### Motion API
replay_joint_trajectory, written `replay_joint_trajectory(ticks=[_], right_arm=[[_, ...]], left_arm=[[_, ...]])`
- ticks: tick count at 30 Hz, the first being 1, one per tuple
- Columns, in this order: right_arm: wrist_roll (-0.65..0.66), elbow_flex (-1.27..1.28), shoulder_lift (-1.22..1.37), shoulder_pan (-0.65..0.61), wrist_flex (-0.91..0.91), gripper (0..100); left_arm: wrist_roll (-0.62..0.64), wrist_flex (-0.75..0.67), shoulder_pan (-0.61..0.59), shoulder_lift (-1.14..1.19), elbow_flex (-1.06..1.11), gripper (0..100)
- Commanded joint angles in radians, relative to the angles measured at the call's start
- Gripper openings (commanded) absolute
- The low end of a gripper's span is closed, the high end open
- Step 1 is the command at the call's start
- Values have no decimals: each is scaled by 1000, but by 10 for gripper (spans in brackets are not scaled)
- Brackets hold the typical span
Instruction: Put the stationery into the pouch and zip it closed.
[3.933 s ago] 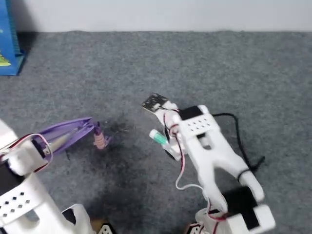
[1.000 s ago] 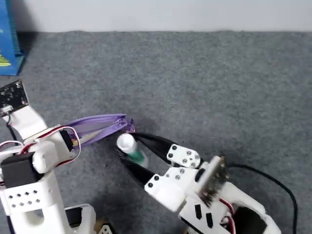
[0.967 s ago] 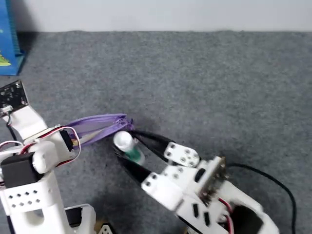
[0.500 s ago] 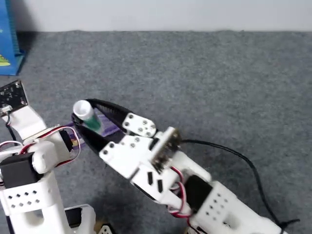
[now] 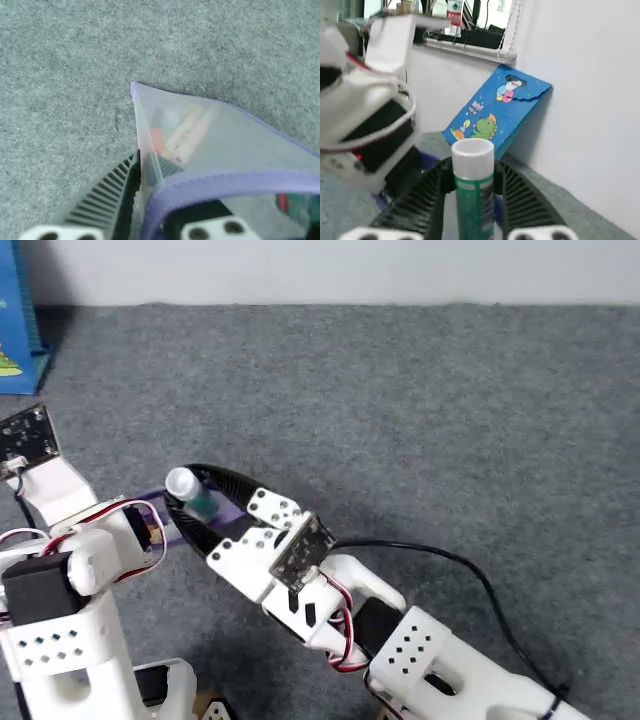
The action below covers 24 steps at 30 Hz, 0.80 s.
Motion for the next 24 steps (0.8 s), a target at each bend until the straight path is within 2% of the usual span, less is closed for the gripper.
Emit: replay_joint_trajectory(ticks=[1,3,5,13,18,21,24], right_arm=[[21,-5,-35,15,-19,213],[23,-9,-82,15,36,277],[21,-26,-148,15,140,292],[11,-52,-460,21,572,247],[-143,-43,-616,68,846,197],[-215,-6,-628,122,912,193],[-249,54,-628,142,898,193]], left_arm=[[-8,20,-3,-8,-22,12],[-8,20,-3,-8,-22,12],[-8,20,-3,-8,-22,12],[-8,18,-3,-8,-24,12],[-8,18,-5,-8,-24,12],[-8,18,-5,-8,-24,12],[-8,18,-5,-8,-24,12]])
